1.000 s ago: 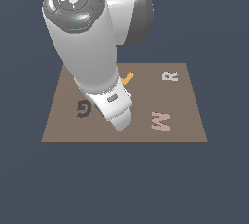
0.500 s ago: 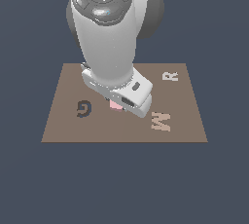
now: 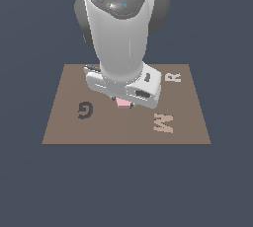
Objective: Insert a designated object into the corresponding slot on a board.
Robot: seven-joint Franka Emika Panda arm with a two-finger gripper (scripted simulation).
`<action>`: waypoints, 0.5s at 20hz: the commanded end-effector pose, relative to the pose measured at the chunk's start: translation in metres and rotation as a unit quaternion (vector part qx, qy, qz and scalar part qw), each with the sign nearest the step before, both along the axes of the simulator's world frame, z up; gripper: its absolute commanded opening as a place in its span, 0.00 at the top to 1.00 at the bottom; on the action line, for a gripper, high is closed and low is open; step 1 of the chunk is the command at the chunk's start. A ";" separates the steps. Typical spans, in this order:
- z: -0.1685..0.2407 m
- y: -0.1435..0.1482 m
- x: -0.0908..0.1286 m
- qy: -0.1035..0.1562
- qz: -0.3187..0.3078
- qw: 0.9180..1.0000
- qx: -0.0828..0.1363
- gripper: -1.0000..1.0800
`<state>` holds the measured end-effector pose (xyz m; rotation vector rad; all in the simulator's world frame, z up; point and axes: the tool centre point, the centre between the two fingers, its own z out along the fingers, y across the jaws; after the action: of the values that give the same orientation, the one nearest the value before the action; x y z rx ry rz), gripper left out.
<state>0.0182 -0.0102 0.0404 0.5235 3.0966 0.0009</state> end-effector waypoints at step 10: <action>0.000 0.003 -0.004 0.000 0.033 0.999 0.000 1.00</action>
<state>0.0137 -0.0070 0.0402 0.4213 3.1127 0.0006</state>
